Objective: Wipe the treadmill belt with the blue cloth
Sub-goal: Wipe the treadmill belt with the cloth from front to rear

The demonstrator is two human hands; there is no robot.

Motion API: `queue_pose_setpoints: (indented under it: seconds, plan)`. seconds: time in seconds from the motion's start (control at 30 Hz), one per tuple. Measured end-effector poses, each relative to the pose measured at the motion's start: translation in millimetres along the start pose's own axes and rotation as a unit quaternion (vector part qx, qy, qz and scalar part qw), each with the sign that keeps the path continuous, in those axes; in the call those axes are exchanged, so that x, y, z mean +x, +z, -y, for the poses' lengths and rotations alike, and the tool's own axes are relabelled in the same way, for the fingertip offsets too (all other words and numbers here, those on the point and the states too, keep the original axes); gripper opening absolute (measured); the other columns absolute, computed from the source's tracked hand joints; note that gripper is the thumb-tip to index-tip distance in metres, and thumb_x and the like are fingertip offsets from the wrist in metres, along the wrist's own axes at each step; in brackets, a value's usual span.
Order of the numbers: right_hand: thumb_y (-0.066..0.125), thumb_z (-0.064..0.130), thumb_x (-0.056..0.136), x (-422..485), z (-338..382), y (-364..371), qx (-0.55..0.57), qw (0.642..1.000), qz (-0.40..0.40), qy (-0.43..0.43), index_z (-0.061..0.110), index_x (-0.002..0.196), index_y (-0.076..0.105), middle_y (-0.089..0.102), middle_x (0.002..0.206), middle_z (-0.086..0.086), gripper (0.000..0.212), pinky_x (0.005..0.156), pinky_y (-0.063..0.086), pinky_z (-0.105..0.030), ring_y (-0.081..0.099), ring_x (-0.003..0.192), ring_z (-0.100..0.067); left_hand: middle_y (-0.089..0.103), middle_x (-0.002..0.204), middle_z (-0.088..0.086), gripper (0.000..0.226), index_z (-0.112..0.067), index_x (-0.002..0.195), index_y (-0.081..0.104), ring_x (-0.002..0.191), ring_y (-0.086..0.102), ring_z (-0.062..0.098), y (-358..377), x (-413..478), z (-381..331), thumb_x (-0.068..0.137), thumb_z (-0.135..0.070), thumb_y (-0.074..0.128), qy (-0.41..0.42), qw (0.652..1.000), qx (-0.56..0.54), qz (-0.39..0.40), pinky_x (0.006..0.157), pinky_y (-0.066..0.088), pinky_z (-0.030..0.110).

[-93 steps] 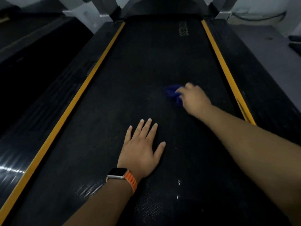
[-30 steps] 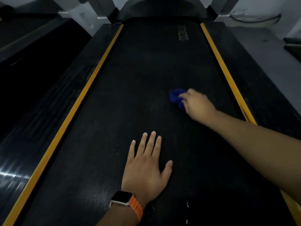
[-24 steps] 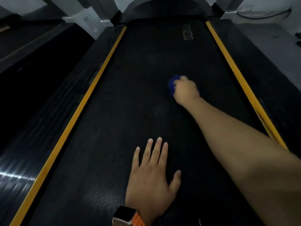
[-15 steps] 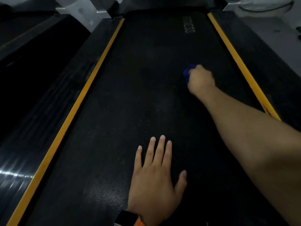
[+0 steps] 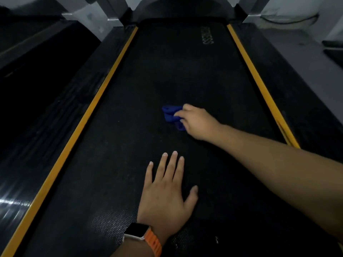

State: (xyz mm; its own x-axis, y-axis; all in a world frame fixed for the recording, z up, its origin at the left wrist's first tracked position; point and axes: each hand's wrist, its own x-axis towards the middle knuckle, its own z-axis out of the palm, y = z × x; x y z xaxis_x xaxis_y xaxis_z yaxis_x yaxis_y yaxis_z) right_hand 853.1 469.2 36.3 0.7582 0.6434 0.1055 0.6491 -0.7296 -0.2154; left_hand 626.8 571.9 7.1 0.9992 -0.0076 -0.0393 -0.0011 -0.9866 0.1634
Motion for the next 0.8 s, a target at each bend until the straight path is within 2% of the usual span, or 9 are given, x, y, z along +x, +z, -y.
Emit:
queue_pose_setpoints:
  seconds: [0.03, 0.17, 0.2, 0.27, 0.37, 0.43, 0.53, 0.6, 0.8]
  plan:
    - [0.054, 0.019, 0.093, -2, -13, -9, -0.014, 1.0, -0.009, 0.0, 0.024, 0.119, 0.065, 0.054, 0.113, -0.006, 0.029, 0.086, 0.049, -0.038, 0.06, 0.097, -0.026, -0.001, 0.173, -0.006, 0.082, -0.025, 0.165, 0.013, 0.159, -0.01, 0.014, -1, 0, -1, 0.097, -0.069, 0.018, -0.002, 1.0, 0.0, -0.001, 0.128, 0.001, 0.052]
    - [0.057, 0.016, 0.091, -6, -77, -31, -0.049, 0.968, -0.101, 0.226, 0.018, 0.122, 0.064, 0.052, 0.119, -0.009, 0.031, 0.092, 0.049, -0.042, 0.059, 0.102, -0.033, -0.005, 0.172, -0.007, 0.082, -0.026, 0.166, 0.008, 0.158, -0.013, 0.013, 0, 1, 0, 0.097, -0.071, 0.014, 0.005, 1.0, 0.004, -0.003, 0.128, -0.002, 0.05]
    - [0.058, 0.017, 0.091, -9, -68, -25, -0.041, 0.971, -0.109, 0.208, 0.019, 0.12, 0.065, 0.052, 0.117, -0.009, 0.03, 0.091, 0.049, -0.041, 0.06, 0.1, -0.032, -0.005, 0.173, -0.007, 0.082, -0.025, 0.166, 0.008, 0.158, -0.013, 0.014, 0, 1, 0, 0.097, -0.07, 0.014, 0.004, 1.0, 0.006, -0.004, 0.128, -0.002, 0.05]
    - [0.057, 0.017, 0.092, -29, -28, -11, -0.026, 0.992, -0.077, 0.095, 0.022, 0.119, 0.066, 0.054, 0.114, -0.007, 0.029, 0.09, 0.05, -0.039, 0.061, 0.099, -0.028, -0.004, 0.173, -0.006, 0.082, -0.025, 0.166, 0.009, 0.158, -0.012, 0.014, 0, 1, -1, 0.097, -0.07, 0.015, 0.0, 1.0, 0.01, 0.003, 0.128, -0.001, 0.051]
    - [0.055, 0.021, 0.095, -71, 2, -6, 0.017, 0.998, -0.02, -0.049, 0.027, 0.127, 0.061, 0.054, 0.113, 0.001, 0.033, 0.088, 0.049, -0.033, 0.058, 0.096, -0.015, -0.017, 0.171, -0.008, 0.081, -0.028, 0.165, -0.005, 0.156, -0.023, 0.013, -4, 0, -2, 0.097, -0.07, 0.01, 0.003, 1.0, 0.017, 0.02, 0.128, -0.007, 0.049]
    - [0.055, 0.022, 0.095, -56, -16, -14, -0.025, 0.998, -0.023, -0.05, 0.027, 0.127, 0.06, 0.053, 0.113, -0.001, 0.033, 0.088, 0.05, -0.036, 0.058, 0.097, -0.018, -0.019, 0.17, -0.009, 0.082, -0.029, 0.164, -0.007, 0.155, -0.025, 0.012, -6, 1, -3, 0.096, -0.071, 0.009, 0.001, 1.0, 0.012, 0.015, 0.128, -0.009, 0.048]
    - [0.056, 0.018, 0.094, 5, -45, -16, -0.056, 0.994, -0.067, 0.068, 0.026, 0.127, 0.06, 0.051, 0.118, -0.007, 0.035, 0.093, 0.049, -0.044, 0.058, 0.103, -0.031, -0.017, 0.171, -0.009, 0.083, -0.028, 0.165, -0.004, 0.155, -0.023, 0.011, -4, 1, -3, 0.095, -0.071, 0.007, 0.0, 1.0, 0.012, 0.01, 0.128, -0.009, 0.048]
    - [0.057, 0.014, 0.093, 19, -38, -11, -0.054, 0.992, -0.065, 0.097, 0.022, 0.128, 0.06, 0.05, 0.12, -0.008, 0.036, 0.094, 0.048, -0.043, 0.057, 0.104, -0.032, -0.016, 0.171, -0.009, 0.083, -0.028, 0.165, -0.004, 0.156, -0.022, 0.011, -4, 2, -2, 0.094, -0.071, 0.007, -0.002, 1.0, 0.013, 0.006, 0.128, -0.009, 0.048]
    - [0.054, 0.02, 0.093, -109, 15, -6, 0.02, 0.991, -0.009, -0.129, 0.023, 0.126, 0.063, 0.056, 0.109, -0.001, 0.034, 0.083, 0.051, -0.037, 0.058, 0.095, -0.021, -0.006, 0.173, -0.004, 0.083, -0.025, 0.166, 0.006, 0.158, -0.015, 0.015, -2, 2, -1, 0.096, -0.07, 0.011, 0.002, 1.0, 0.014, 0.01, 0.128, -0.005, 0.05]
